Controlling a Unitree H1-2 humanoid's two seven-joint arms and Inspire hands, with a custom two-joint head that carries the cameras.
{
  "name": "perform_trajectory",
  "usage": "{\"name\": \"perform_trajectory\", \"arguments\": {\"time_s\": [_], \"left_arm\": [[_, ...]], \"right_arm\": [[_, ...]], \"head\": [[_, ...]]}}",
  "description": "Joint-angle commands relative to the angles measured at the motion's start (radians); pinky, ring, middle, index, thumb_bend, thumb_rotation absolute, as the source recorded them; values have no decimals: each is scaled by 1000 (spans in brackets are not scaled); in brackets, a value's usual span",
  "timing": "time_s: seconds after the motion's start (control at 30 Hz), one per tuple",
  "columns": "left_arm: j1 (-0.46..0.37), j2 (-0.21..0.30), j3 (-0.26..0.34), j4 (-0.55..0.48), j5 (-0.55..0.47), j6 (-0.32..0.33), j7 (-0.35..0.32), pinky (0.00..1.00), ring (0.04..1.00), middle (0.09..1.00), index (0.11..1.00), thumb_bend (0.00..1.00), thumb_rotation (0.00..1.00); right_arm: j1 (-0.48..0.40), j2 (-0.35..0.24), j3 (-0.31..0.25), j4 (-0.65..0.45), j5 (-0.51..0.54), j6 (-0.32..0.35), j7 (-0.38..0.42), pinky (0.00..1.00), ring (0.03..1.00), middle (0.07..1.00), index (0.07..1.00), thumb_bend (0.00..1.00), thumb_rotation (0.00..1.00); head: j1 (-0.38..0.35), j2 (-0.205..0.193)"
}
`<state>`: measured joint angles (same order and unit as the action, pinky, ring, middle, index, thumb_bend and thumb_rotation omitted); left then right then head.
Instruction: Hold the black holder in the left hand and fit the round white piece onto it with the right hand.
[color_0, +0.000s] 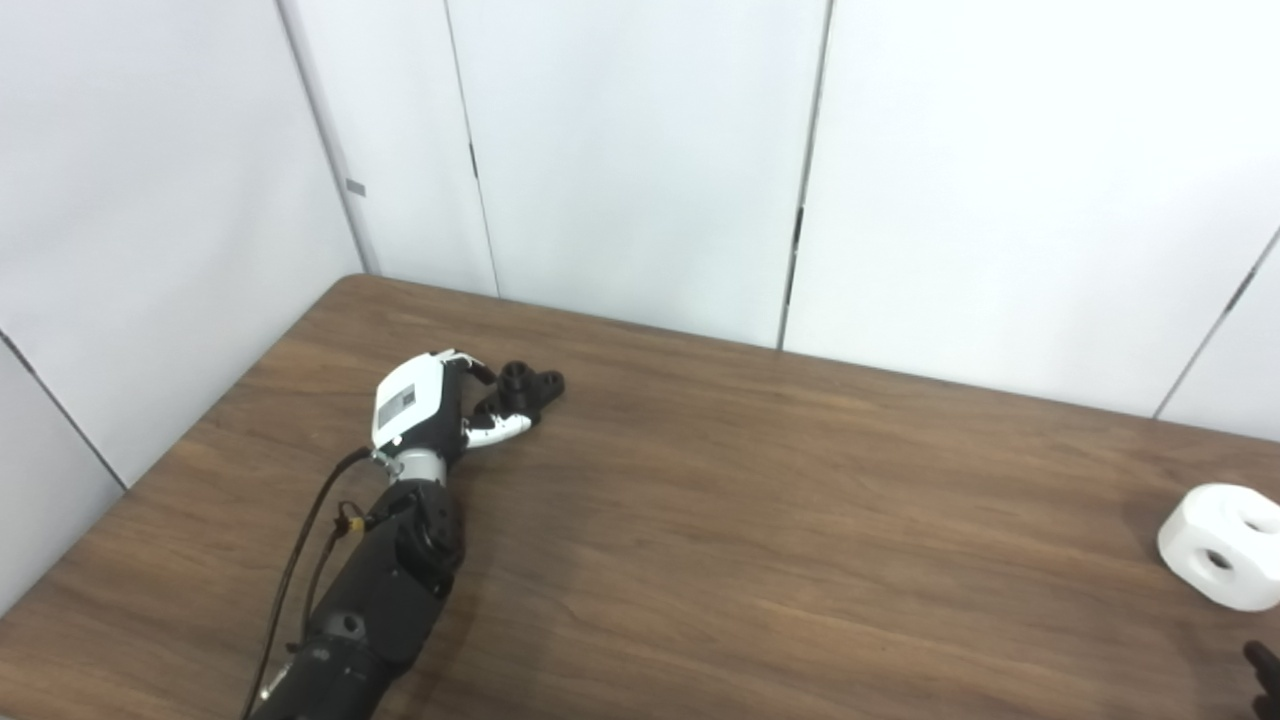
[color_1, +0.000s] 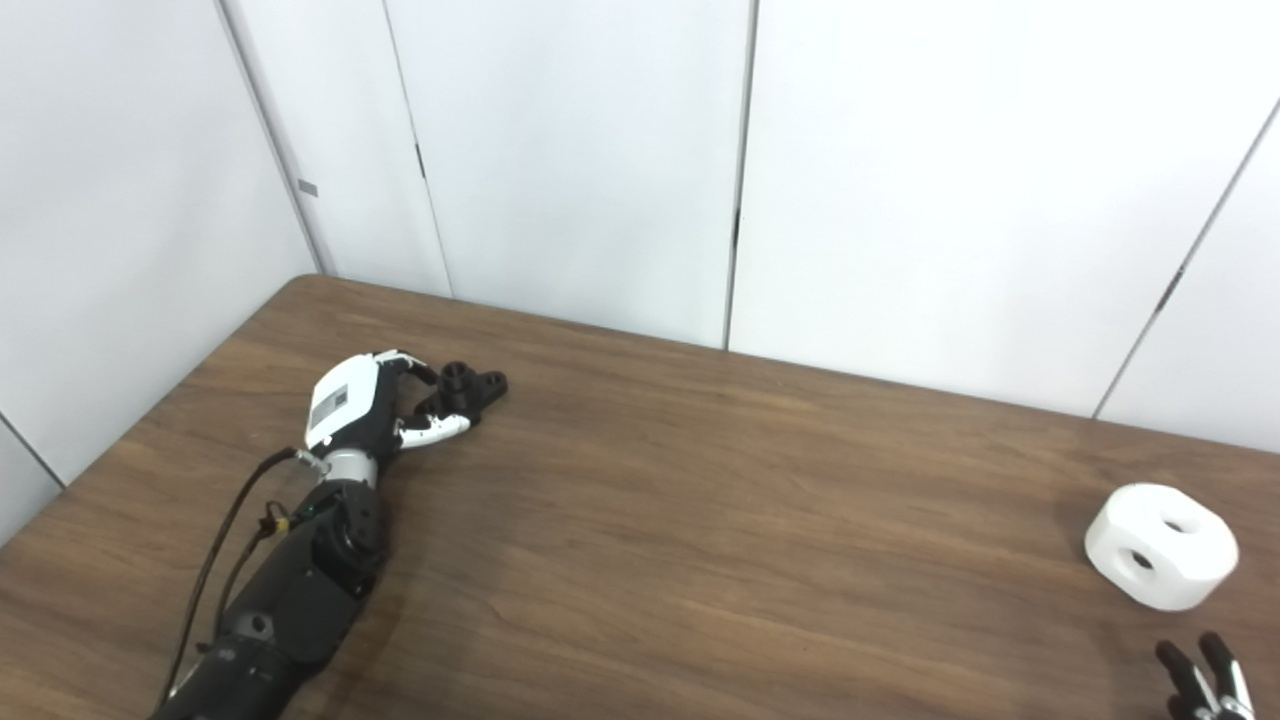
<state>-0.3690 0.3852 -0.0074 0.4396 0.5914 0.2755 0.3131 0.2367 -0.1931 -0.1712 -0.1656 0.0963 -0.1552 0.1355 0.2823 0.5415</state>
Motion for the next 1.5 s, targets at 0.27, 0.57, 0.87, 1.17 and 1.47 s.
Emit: {"name": "perform_trajectory", "arguments": {"time_s": [0.27, 0.57, 0.87, 1.17, 1.47], "left_arm": [[-43, 21, -12, -6, 7, 0, 23, 1000, 946, 875, 635, 832, 283], [-38, 29, -26, 0, 13, -15, 30, 1000, 945, 863, 579, 816, 227], [-35, 29, -33, 10, 7, -47, 56, 1000, 923, 815, 487, 525, 53], [-34, 39, -47, 2, 5, -59, 46, 1000, 910, 799, 486, 521, 49], [-19, 38, -47, -49, -18, -66, 0, 998, 910, 807, 486, 521, 48]], "right_arm": [[49, 32, 14, 35, 2, -4, -14, 1000, 981, 935, 1000, 596, 1000], [52, 29, 16, 20, 3, 8, -18, 997, 977, 935, 1000, 596, 1000], [54, 25, 16, 14, -2, 12, -20, 988, 971, 935, 1000, 599, 1000], [50, 24, 18, 12, -10, 20, -23, 960, 967, 933, 1000, 612, 1000], [46, 22, 22, 15, -21, 19, -25, 945, 957, 924, 1000, 601, 1000]], "head": [[4, 9], [4, 15], [3, 23], [2, 24], [-16, 32]]}}
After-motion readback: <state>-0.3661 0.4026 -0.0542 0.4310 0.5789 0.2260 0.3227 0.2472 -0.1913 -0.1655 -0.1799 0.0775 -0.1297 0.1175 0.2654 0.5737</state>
